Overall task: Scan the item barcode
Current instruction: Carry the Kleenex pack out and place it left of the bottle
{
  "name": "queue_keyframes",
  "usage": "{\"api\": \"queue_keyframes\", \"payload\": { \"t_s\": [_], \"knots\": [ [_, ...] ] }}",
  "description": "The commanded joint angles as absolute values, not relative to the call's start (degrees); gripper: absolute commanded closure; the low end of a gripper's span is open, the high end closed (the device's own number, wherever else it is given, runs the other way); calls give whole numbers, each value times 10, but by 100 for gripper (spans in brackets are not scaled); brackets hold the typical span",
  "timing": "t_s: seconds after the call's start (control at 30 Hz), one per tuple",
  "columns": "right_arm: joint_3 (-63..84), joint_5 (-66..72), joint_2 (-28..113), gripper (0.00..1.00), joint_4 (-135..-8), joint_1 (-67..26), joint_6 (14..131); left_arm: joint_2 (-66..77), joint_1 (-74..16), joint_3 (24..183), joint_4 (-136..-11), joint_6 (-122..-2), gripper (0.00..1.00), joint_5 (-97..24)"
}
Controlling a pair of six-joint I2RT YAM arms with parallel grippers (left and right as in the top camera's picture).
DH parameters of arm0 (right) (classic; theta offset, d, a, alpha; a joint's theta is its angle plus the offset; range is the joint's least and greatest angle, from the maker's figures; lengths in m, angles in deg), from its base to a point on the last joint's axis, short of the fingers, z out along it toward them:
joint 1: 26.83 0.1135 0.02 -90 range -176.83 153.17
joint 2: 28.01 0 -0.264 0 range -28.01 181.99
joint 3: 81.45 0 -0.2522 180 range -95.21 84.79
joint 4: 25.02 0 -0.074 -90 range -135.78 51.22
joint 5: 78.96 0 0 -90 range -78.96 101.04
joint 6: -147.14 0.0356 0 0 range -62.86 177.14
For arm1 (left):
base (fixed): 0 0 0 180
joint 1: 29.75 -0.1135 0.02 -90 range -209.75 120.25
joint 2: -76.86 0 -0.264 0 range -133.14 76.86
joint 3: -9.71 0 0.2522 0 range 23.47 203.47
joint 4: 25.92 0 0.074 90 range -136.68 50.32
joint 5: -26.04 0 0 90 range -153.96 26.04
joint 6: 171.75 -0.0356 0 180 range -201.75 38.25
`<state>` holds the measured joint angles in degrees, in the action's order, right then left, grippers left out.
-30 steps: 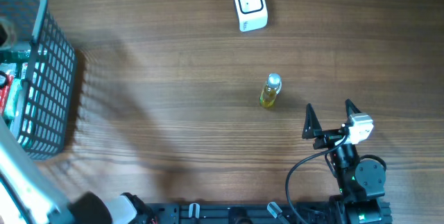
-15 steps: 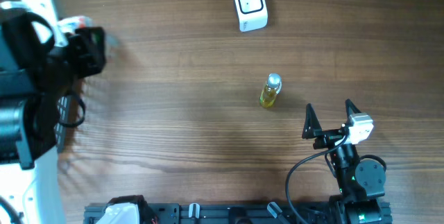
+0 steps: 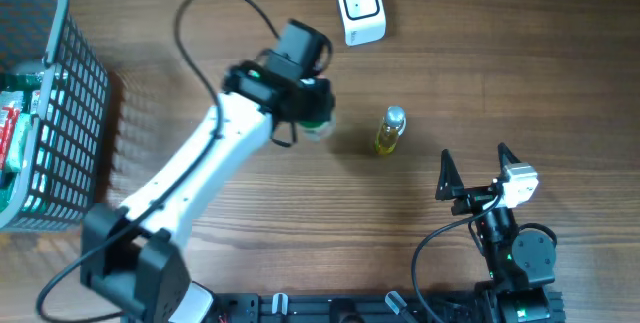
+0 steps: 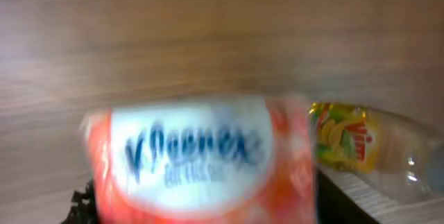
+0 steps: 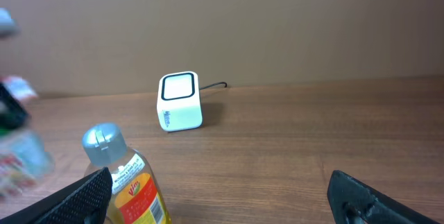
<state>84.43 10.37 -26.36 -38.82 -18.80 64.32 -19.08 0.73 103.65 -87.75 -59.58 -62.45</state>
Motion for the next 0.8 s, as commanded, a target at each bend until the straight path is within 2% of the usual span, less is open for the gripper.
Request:
{"api": "queue_keyframes", "payload": {
  "t_s": [0.0,0.17,0.4,0.5,0.57,0.6,0.63,0.77],
  "knots": [
    [844,98,-266,0,-386,-190,633,-212,47,984,-811,-551,59,-660],
    [844,98,-266,0,-386,-190,633,-245,102,941,-746,-552,56,-739],
    [844,98,-266,0,-386,-190,633,-283,113,928,-726,-551,53,-739],
    [844,98,-266,0,-386,-190,633,-283,113,928,-722,-552,38,-726],
    [844,98,-266,0,-386,-190,633,-283,113,928,-722,-556,21,-705],
    [844,98,-266,0,-386,-190,633,-283,113,928,-722,-558,4,-693],
    [844,98,-266,0,-386,-190,633,-283,113,928,-723,-558,0,-693],
    [844,98,-266,0,-386,-190,633,-261,109,929,-722,-560,0,-694]
  ]
}}
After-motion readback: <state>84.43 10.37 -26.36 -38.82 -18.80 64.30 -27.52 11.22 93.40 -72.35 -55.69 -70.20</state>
